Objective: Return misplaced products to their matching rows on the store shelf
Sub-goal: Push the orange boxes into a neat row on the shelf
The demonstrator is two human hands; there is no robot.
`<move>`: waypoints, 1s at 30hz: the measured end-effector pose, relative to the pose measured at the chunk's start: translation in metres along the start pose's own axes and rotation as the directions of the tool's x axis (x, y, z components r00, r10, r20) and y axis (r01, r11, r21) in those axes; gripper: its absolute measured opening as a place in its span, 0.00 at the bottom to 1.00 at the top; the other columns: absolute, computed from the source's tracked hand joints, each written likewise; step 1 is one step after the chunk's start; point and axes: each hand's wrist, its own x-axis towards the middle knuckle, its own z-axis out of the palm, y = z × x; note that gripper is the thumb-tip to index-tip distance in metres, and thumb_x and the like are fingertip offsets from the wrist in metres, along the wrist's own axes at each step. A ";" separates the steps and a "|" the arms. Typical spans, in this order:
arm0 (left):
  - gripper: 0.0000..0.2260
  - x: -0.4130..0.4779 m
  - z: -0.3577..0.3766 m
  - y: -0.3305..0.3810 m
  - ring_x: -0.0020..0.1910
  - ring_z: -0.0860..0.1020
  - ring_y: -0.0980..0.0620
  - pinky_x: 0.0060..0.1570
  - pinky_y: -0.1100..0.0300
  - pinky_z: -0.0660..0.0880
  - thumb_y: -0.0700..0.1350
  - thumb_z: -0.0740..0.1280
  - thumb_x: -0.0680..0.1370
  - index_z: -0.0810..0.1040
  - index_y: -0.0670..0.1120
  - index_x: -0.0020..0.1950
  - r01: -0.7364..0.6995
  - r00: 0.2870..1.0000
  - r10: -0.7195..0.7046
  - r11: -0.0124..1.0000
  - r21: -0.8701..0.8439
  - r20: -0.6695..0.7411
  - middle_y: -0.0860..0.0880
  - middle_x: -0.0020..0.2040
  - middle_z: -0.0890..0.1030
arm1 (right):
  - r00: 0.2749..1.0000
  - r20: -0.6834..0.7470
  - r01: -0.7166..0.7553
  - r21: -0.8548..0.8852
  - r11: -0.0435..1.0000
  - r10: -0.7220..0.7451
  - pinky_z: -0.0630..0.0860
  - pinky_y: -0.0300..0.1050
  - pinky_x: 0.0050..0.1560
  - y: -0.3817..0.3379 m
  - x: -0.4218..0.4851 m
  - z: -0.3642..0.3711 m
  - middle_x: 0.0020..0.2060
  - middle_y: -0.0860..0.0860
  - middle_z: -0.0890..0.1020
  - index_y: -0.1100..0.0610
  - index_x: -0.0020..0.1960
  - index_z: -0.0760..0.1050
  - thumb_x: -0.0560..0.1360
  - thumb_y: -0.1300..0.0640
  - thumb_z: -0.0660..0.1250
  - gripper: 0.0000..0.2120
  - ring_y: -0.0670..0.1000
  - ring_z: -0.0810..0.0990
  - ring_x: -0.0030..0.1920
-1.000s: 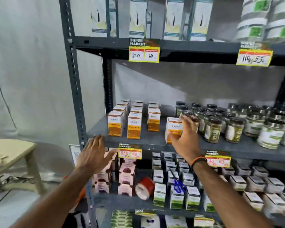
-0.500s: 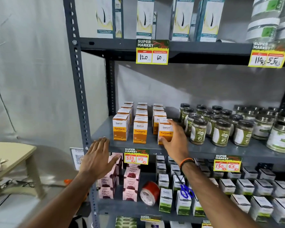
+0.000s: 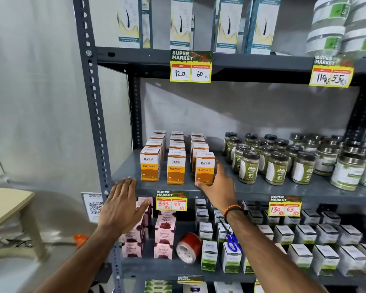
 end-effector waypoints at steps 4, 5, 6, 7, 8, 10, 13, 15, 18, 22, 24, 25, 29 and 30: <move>0.43 0.000 -0.001 0.000 0.78 0.61 0.40 0.77 0.46 0.53 0.72 0.47 0.79 0.60 0.39 0.80 -0.001 1.000 0.001 1.000 -0.002 0.006 0.39 0.79 0.64 | 1.000 -0.007 0.018 -0.015 1.000 -0.018 0.78 0.38 0.50 0.000 0.000 0.001 0.52 0.47 0.84 0.53 0.65 0.70 0.69 0.47 0.80 0.30 0.44 0.81 0.45; 0.43 0.000 0.000 0.000 0.78 0.62 0.40 0.77 0.46 0.53 0.72 0.47 0.79 0.60 0.39 0.80 0.000 1.000 0.000 1.000 -0.002 0.006 0.38 0.79 0.64 | 1.000 -0.009 0.023 -0.027 0.999 -0.023 0.80 0.40 0.51 0.001 0.001 0.002 0.51 0.47 0.84 0.53 0.63 0.71 0.68 0.47 0.80 0.29 0.44 0.81 0.45; 0.43 0.000 0.000 0.000 0.78 0.62 0.40 0.77 0.45 0.53 0.72 0.48 0.79 0.60 0.39 0.79 0.001 1.000 -0.001 1.000 -0.002 0.006 0.38 0.79 0.64 | 1.000 -0.011 0.026 -0.037 0.999 -0.026 0.81 0.42 0.52 0.001 0.001 0.002 0.51 0.47 0.84 0.52 0.62 0.71 0.68 0.46 0.80 0.28 0.45 0.82 0.46; 0.42 0.000 0.000 0.000 0.78 0.62 0.40 0.77 0.45 0.54 0.71 0.48 0.79 0.61 0.39 0.79 0.001 1.000 -0.001 1.000 -0.001 0.006 0.38 0.79 0.65 | 1.000 -0.012 0.025 -0.046 0.999 -0.026 0.82 0.44 0.52 0.002 0.002 0.003 0.50 0.47 0.84 0.52 0.61 0.72 0.68 0.46 0.80 0.28 0.45 0.82 0.46; 0.42 0.000 0.001 -0.001 0.78 0.62 0.39 0.77 0.44 0.54 0.71 0.48 0.79 0.61 0.39 0.79 0.001 1.000 -0.001 1.000 -0.003 0.007 0.38 0.79 0.65 | 1.000 -0.014 0.024 -0.055 0.998 -0.025 0.81 0.44 0.52 0.002 0.003 0.003 0.50 0.47 0.85 0.52 0.60 0.72 0.68 0.45 0.80 0.27 0.45 0.83 0.46; 0.42 0.000 0.001 -0.001 0.78 0.62 0.39 0.77 0.43 0.56 0.71 0.49 0.79 0.61 0.39 0.79 0.002 1.000 -0.002 1.000 -0.011 0.006 0.38 0.78 0.65 | 1.000 -0.019 0.018 -0.074 0.997 -0.019 0.80 0.42 0.51 0.002 0.005 0.002 0.49 0.47 0.85 0.52 0.59 0.73 0.67 0.45 0.80 0.26 0.45 0.83 0.45; 0.42 0.000 0.002 -0.002 0.78 0.62 0.39 0.77 0.42 0.57 0.71 0.50 0.79 0.61 0.39 0.79 0.000 1.000 0.000 1.000 -0.014 0.010 0.37 0.78 0.65 | 1.000 -0.018 0.008 -0.094 0.996 -0.010 0.78 0.39 0.48 0.000 0.006 0.002 0.49 0.47 0.86 0.52 0.59 0.74 0.67 0.44 0.80 0.26 0.43 0.81 0.43; 0.42 0.000 0.002 -0.002 0.78 0.62 0.39 0.77 0.42 0.57 0.71 0.50 0.79 0.60 0.39 0.79 0.001 1.000 -0.001 1.000 -0.017 0.009 0.37 0.78 0.65 | 1.000 -0.022 0.002 -0.102 0.995 -0.005 0.77 0.38 0.47 0.000 0.005 0.002 0.48 0.46 0.86 0.51 0.57 0.74 0.67 0.43 0.80 0.25 0.43 0.81 0.42; 0.42 0.000 0.001 0.000 0.78 0.62 0.39 0.77 0.42 0.56 0.71 0.50 0.79 0.60 0.39 0.79 0.003 1.000 -0.003 1.000 -0.015 0.015 0.38 0.79 0.64 | 1.000 -0.029 -0.006 -0.111 0.994 0.003 0.78 0.39 0.47 -0.001 0.006 0.002 0.48 0.47 0.86 0.51 0.57 0.75 0.67 0.42 0.80 0.25 0.46 0.83 0.44; 0.42 -0.001 0.001 0.000 0.78 0.63 0.39 0.77 0.42 0.57 0.71 0.50 0.79 0.60 0.38 0.79 0.001 1.000 0.000 1.000 -0.014 0.015 0.37 0.78 0.65 | 1.000 -0.010 -0.009 -0.112 0.994 0.008 0.76 0.36 0.45 -0.003 0.005 0.000 0.48 0.46 0.86 0.51 0.57 0.76 0.67 0.43 0.79 0.24 0.44 0.82 0.43; 0.42 -0.001 0.001 0.000 0.78 0.63 0.38 0.77 0.42 0.57 0.71 0.50 0.79 0.61 0.38 0.79 -0.002 1.000 0.002 1.000 -0.017 0.016 0.37 0.78 0.65 | 1.000 0.001 -0.012 -0.104 0.995 0.013 0.77 0.37 0.46 -0.003 0.004 -0.001 0.48 0.46 0.86 0.51 0.58 0.76 0.67 0.43 0.80 0.25 0.43 0.81 0.43; 0.42 -0.001 0.001 0.000 0.78 0.63 0.38 0.77 0.42 0.57 0.71 0.50 0.79 0.61 0.38 0.79 -0.004 1.000 0.004 1.000 -0.014 0.012 0.37 0.78 0.65 | 1.000 0.003 -0.017 -0.104 0.994 0.017 0.77 0.37 0.47 -0.004 0.004 -0.002 0.48 0.46 0.86 0.51 0.58 0.76 0.67 0.43 0.80 0.25 0.43 0.81 0.42; 0.43 -0.002 0.003 -0.001 0.78 0.61 0.39 0.77 0.42 0.56 0.72 0.48 0.79 0.60 0.39 0.79 -0.006 1.000 0.006 1.000 -0.019 0.011 0.38 0.79 0.64 | 1.000 0.020 -0.021 -0.119 0.993 0.024 0.73 0.34 0.45 -0.006 0.004 -0.004 0.49 0.46 0.86 0.52 0.58 0.77 0.67 0.42 0.80 0.25 0.42 0.79 0.41; 0.43 -0.002 0.002 -0.001 0.79 0.61 0.39 0.77 0.42 0.56 0.72 0.48 0.79 0.60 0.39 0.80 0.000 1.000 0.001 1.000 -0.021 0.014 0.38 0.79 0.64 | 0.999 0.021 -0.029 -0.115 0.993 0.031 0.75 0.35 0.46 -0.006 0.005 -0.004 0.49 0.46 0.86 0.52 0.58 0.77 0.67 0.42 0.80 0.25 0.42 0.79 0.42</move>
